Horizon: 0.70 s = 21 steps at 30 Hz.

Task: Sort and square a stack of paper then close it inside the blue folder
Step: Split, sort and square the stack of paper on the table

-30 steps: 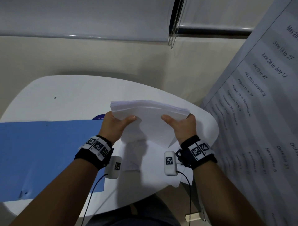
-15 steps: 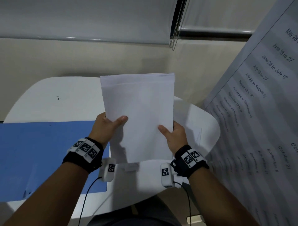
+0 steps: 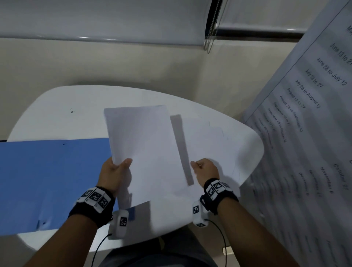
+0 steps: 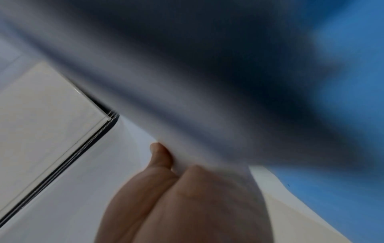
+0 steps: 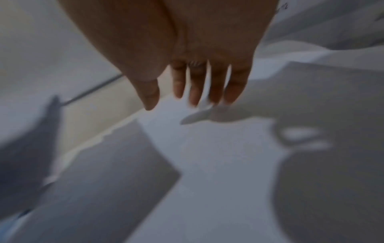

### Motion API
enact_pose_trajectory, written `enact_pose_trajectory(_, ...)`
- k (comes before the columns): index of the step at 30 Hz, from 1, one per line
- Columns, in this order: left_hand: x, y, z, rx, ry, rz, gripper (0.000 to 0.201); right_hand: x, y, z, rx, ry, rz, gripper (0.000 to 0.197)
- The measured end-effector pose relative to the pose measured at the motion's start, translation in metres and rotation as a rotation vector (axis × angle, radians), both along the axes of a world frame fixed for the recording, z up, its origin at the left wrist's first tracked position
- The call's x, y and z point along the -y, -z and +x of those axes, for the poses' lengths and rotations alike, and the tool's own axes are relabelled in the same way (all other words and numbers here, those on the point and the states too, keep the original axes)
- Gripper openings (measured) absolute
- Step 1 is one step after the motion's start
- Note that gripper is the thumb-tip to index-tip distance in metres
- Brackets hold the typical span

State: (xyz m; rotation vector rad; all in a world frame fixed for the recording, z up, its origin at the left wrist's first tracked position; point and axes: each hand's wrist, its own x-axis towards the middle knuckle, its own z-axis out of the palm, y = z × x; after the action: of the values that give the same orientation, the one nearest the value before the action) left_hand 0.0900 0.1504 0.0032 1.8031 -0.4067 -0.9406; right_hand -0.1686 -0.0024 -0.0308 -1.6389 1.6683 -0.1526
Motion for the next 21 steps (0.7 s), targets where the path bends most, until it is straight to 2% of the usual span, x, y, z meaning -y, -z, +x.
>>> enact_pose_trajectory(1, -0.004, 0.001, 0.006, 0.015, -0.005, 0.004, 0.019, 0.002, 0.005, -0.003, -0.111, 0.082, -0.025, 0.039)
enact_pose_trajectory(3, -0.010, 0.002, 0.017, 0.028, -0.018, 0.015, 0.020, 0.007, 0.011, -0.007, -0.313, 0.222, 0.029, 0.077)
enact_pose_trajectory(6, -0.017, 0.000, 0.030, 0.028, -0.035, 0.008, 0.014, 0.015, 0.012, -0.010, -0.410, 0.351, 0.203, 0.120)
enact_pose_trajectory(9, -0.021, -0.008, 0.038, 0.015, -0.043, -0.019, 0.006, 0.025, 0.015, -0.016, -0.475, 0.370, 0.283, 0.138)
enact_pose_trajectory(11, -0.022, -0.013, 0.041, 0.009, -0.035, -0.050, 0.012, 0.030, 0.017, -0.022, -0.512, 0.380, 0.284, 0.144)
enact_pose_trajectory(13, -0.021, -0.019, 0.042, 0.000, -0.019, -0.079, 0.018, 0.034, 0.020, -0.027, -0.498, 0.427, 0.285, 0.145)
enact_pose_trajectory(17, -0.017, -0.029, 0.042, -0.020, -0.006, -0.147, 0.024, 0.039, 0.023, -0.036, -0.466, 0.473, 0.324, 0.135)
enact_pose_trajectory(18, -0.015, -0.031, 0.041, -0.018, -0.003, -0.153, 0.025, 0.040, 0.023, -0.040, -0.429, 0.494, 0.286, 0.127)
enact_pose_trajectory(21, -0.010, -0.034, 0.039, -0.015, 0.002, -0.167, 0.023, 0.042, 0.021, -0.051, -0.258, 0.504, 0.104, 0.081)
